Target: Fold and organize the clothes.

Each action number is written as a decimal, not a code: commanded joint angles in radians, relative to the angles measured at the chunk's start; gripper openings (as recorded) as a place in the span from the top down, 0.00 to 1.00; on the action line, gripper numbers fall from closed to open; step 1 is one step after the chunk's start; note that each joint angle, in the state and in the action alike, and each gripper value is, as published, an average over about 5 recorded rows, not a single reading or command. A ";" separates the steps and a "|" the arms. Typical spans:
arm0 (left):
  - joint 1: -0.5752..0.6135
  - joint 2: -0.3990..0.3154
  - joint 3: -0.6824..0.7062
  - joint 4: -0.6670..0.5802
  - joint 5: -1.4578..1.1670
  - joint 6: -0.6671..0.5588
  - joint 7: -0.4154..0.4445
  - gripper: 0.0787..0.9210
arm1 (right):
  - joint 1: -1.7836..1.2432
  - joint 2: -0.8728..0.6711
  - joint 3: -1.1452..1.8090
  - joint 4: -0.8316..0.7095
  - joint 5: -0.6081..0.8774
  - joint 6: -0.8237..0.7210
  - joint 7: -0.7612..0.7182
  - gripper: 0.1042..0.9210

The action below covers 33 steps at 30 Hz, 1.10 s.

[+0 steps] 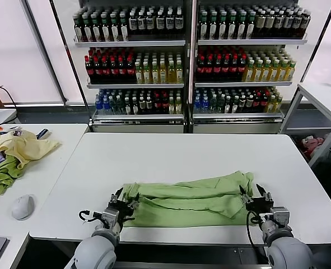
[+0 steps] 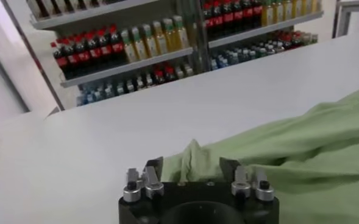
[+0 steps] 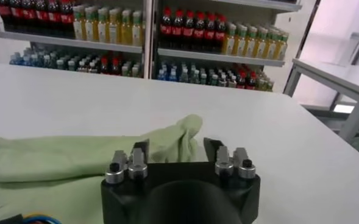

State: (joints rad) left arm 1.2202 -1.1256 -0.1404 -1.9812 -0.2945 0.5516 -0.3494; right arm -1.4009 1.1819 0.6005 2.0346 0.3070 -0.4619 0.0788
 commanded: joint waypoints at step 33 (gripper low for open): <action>0.055 0.031 -0.237 0.036 -0.121 0.025 -0.111 0.91 | -0.030 -0.016 0.014 0.061 0.023 0.006 0.004 0.12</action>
State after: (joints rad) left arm 1.2614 -1.2165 -0.2294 -1.9067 -0.3766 0.5723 -0.4622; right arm -1.4294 1.1656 0.6141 2.0896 0.3294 -0.4565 0.0821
